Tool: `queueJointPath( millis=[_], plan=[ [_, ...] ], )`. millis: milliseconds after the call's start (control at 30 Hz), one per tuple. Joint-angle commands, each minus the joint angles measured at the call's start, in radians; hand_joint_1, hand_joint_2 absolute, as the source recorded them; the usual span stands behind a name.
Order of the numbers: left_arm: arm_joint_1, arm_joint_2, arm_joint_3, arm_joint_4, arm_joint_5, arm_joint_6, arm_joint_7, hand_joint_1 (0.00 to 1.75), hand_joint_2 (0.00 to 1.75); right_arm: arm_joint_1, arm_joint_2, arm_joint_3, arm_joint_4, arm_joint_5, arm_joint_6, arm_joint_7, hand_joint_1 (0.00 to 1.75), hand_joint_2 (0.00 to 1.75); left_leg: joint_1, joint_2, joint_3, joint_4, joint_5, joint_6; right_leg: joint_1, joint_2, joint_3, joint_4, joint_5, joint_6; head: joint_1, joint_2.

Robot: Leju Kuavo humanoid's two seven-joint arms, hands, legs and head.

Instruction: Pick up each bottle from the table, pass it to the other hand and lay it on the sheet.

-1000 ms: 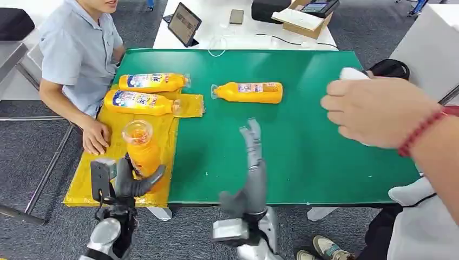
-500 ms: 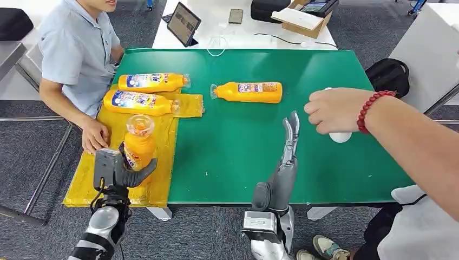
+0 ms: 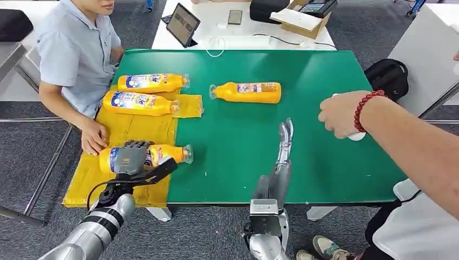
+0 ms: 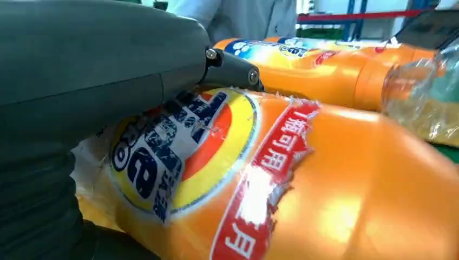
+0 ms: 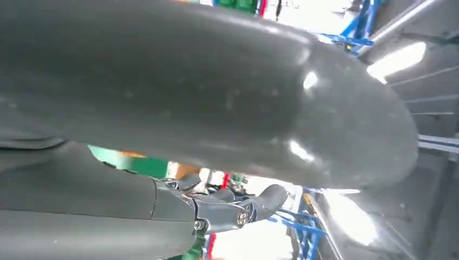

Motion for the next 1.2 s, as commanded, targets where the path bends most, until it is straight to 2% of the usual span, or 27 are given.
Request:
queueJointPath(
  millis=[33, 67, 100, 233, 367, 467, 500, 567, 600, 633, 700, 800, 833, 967, 1000, 1133, 1200],
  plan=[
    [0.007, -0.067, 0.034, 0.238, 0.101, -0.144, -0.028, 0.00, 1.75, -0.015, -0.038, 0.080, 0.166, -0.036, -0.002, 0.002, 0.00, 0.00, 0.001, 0.001, 0.007, -0.004, 0.001, -0.001, 0.001, 0.001, 0.007, -0.004, 0.001, -0.002, 0.000, 0.000],
    [0.003, -0.089, 0.112, 0.245, 0.200, -0.226, -0.040, 0.00, 1.75, -0.017, -0.038, 0.075, 0.175, -0.038, -0.002, 0.002, 0.00, 0.00, 0.000, -0.001, 0.008, -0.003, 0.001, -0.001, 0.001, 0.000, 0.008, -0.003, 0.000, -0.002, 0.000, 0.000],
    [-0.003, -0.092, 0.132, 0.249, 0.232, -0.287, -0.049, 0.00, 1.75, -0.018, -0.038, 0.072, 0.182, -0.041, -0.002, 0.002, 0.00, 0.00, 0.000, 0.000, 0.009, -0.004, 0.001, -0.002, 0.000, 0.001, 0.009, -0.003, 0.001, -0.002, 0.000, 0.000],
    [-0.002, -0.088, 0.135, 0.228, 0.243, -0.314, -0.050, 0.00, 1.75, 0.003, -0.009, 0.048, 0.164, -0.021, -0.002, 0.002, 0.00, 0.00, 0.000, 0.002, 0.015, -0.005, -0.001, -0.003, 0.000, 0.002, 0.016, -0.004, 0.001, -0.003, 0.000, 0.000],
    [0.021, -0.109, 0.208, 0.167, 0.382, -0.395, -0.146, 0.00, 1.75, -0.011, -0.040, 0.056, 0.179, -0.057, -0.002, 0.002, 0.00, 0.00, 0.000, 0.001, 0.019, -0.006, 0.000, -0.002, 0.000, 0.000, 0.019, -0.005, 0.001, -0.003, 0.000, 0.000],
    [0.072, -0.106, 0.213, 0.039, 0.506, -0.492, -0.232, 0.00, 1.75, 0.019, -0.015, 0.032, 0.145, -0.030, -0.002, 0.002, 0.00, 0.00, -0.002, -0.003, 0.022, -0.004, -0.001, -0.002, -0.002, -0.002, 0.022, -0.003, -0.002, -0.001, 0.000, 0.000],
    [0.083, -0.107, 0.211, 0.006, 0.527, -0.496, -0.242, 0.00, 1.75, 0.025, -0.012, 0.025, 0.138, -0.022, -0.002, 0.002, 0.00, 0.00, -0.002, -0.001, 0.021, -0.005, -0.001, -0.003, -0.002, -0.001, 0.021, -0.004, -0.001, -0.001, -0.001, 0.000],
    [0.139, -0.093, 0.181, -0.153, 0.624, -0.552, -0.230, 0.00, 1.75, 0.035, -0.005, -0.007, 0.117, -0.007, -0.002, 0.002, 0.00, 0.00, -0.003, -0.007, 0.022, -0.004, 0.000, -0.002, -0.003, -0.005, 0.023, -0.004, -0.002, 0.000, -0.001, 0.000],
    [0.160, -0.079, 0.152, -0.221, 0.642, -0.538, -0.236, 0.00, 1.75, 0.037, -0.005, -0.016, 0.111, -0.011, -0.002, 0.002, 0.00, 0.00, -0.003, -0.011, 0.023, -0.003, -0.001, -0.002, -0.003, -0.009, 0.023, -0.003, -0.005, 0.000, 0.000, 0.000],
    [0.167, -0.074, 0.142, -0.246, 0.646, -0.525, -0.241, 0.00, 1.75, 0.038, -0.003, -0.023, 0.106, -0.006, -0.002, 0.002, 0.00, 0.00, -0.003, -0.013, 0.024, -0.002, -0.003, 0.000, -0.003, -0.010, 0.017, -0.001, -0.007, 0.001, 0.000, 0.000],
    [0.195, -0.052, 0.103, -0.355, 0.691, -0.523, -0.233, 0.00, 1.75, 0.037, -0.005, -0.038, 0.099, -0.003, -0.002, 0.002, 0.00, 0.00, -0.003, -0.008, 0.020, -0.002, -0.003, 0.000, -0.002, -0.006, 0.013, -0.002, -0.006, -0.001, 0.000, 0.000],
    [0.214, -0.035, 0.080, -0.431, 0.745, -0.526, -0.231, 0.00, 1.75, 0.040, -0.003, -0.054, 0.089, 0.009, -0.002, 0.002, 0.00, 0.00, -0.003, -0.007, 0.023, -0.001, -0.005, 0.000, -0.003, -0.007, 0.024, -0.001, -0.007, 0.000, 0.000, 0.000],
    [0.222, -0.034, 0.078, -0.457, 0.760, -0.522, -0.241, 0.00, 1.75, 0.042, -0.001, -0.060, 0.085, 0.012, -0.002, 0.002, 0.00, 0.00, -0.003, -0.004, 0.021, -0.001, -0.005, 0.000, -0.002, -0.005, 0.022, -0.001, -0.006, -0.001, 0.000, 0.000],
    [0.289, -0.023, 0.034, -0.671, 0.877, -0.464, -0.275, 0.00, 1.75, 0.054, 0.007, -0.108, 0.031, 0.076, -0.002, 0.002, 0.00, 0.00, -0.003, -0.008, 0.016, 0.000, -0.005, 0.001, -0.002, -0.008, 0.018, 0.000, -0.007, 0.001, 0.000, 0.000],
    [0.311, -0.028, 0.035, -0.739, 0.920, -0.433, -0.316, 0.00, 1.75, 0.051, 0.000, -0.119, 0.023, 0.080, -0.002, 0.002, 0.00, 0.00, -0.002, -0.007, 0.014, 0.001, -0.005, 0.000, -0.001, -0.007, 0.016, 0.000, -0.007, 0.000, 0.000, 0.000],
    [0.311, -0.028, 0.035, -0.739, 0.920, -0.433, -0.316, 0.00, 1.75, 0.051, 0.000, -0.119, 0.023, 0.080, -0.002, 0.002, 0.00, 0.00, -0.001, -0.007, 0.008, 0.001, -0.006, 0.000, -0.001, -0.008, 0.010, 0.001, -0.008, 0.000, -0.001, 0.000],
    [0.332, -0.030, 0.032, -0.804, 0.933, -0.378, -0.366, 0.00, 1.75, 0.041, -0.031, -0.112, 0.033, 0.110, -0.002, 0.002, 0.00, 0.00, -0.002, -0.008, 0.007, 0.000, -0.005, 0.000, -0.002, -0.008, 0.010, 0.000, -0.008, 0.001, 0.000, 0.000]
  ],
)
